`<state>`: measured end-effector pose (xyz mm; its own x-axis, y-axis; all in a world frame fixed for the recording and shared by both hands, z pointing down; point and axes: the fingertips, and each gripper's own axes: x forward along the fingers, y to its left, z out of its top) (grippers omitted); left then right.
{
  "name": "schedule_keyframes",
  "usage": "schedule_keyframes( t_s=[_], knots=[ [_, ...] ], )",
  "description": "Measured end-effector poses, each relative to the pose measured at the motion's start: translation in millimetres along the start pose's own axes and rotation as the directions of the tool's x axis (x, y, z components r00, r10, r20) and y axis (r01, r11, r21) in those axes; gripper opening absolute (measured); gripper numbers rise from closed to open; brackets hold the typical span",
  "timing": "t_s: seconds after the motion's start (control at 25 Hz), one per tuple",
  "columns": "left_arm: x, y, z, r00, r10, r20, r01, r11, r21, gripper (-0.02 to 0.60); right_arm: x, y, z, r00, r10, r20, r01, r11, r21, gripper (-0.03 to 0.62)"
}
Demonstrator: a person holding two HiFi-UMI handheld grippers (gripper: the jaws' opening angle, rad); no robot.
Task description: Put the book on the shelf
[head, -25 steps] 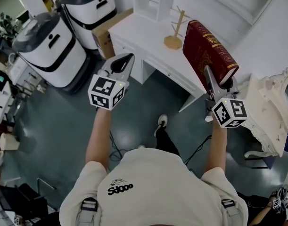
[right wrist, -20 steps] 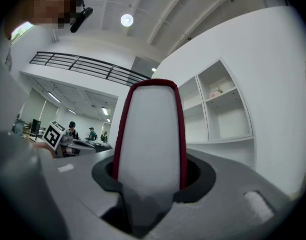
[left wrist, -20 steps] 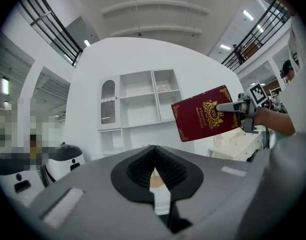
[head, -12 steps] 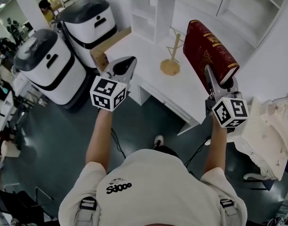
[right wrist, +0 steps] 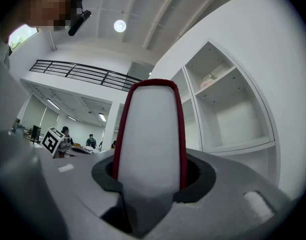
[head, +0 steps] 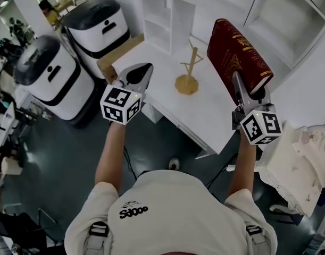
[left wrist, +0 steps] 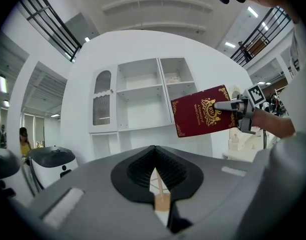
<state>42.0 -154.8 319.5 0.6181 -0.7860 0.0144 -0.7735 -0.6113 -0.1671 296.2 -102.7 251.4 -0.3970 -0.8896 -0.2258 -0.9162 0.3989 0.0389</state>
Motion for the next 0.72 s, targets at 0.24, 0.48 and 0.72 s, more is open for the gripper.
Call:
schedule_keyframes(
  t_s=[0.24,0.48,0.72],
  knots=[
    [25.4,-3.4,-0.4,1.000,0.004,-0.012,-0.003,1.000,0.015,0.017,14.5,-23.3,-4.8,1.000,0.017,0.007,-0.017,1.000,0.017,0.212],
    [40.3,16.2,-3.4,1.000,0.029,-0.012,-0.029,1.000,-0.002,0.018,37.9,-33.7,-1.3,1.000,0.026,0.015,-0.026,1.000,0.001,0.212],
    [68.2,41.9,-11.6,1.000,0.019,0.009,-0.019,1.000,-0.021,0.017,76.5,-39.3,7.5,0.999,0.038,0.035,-0.034,0.996,-0.088,0.212]
  ],
)
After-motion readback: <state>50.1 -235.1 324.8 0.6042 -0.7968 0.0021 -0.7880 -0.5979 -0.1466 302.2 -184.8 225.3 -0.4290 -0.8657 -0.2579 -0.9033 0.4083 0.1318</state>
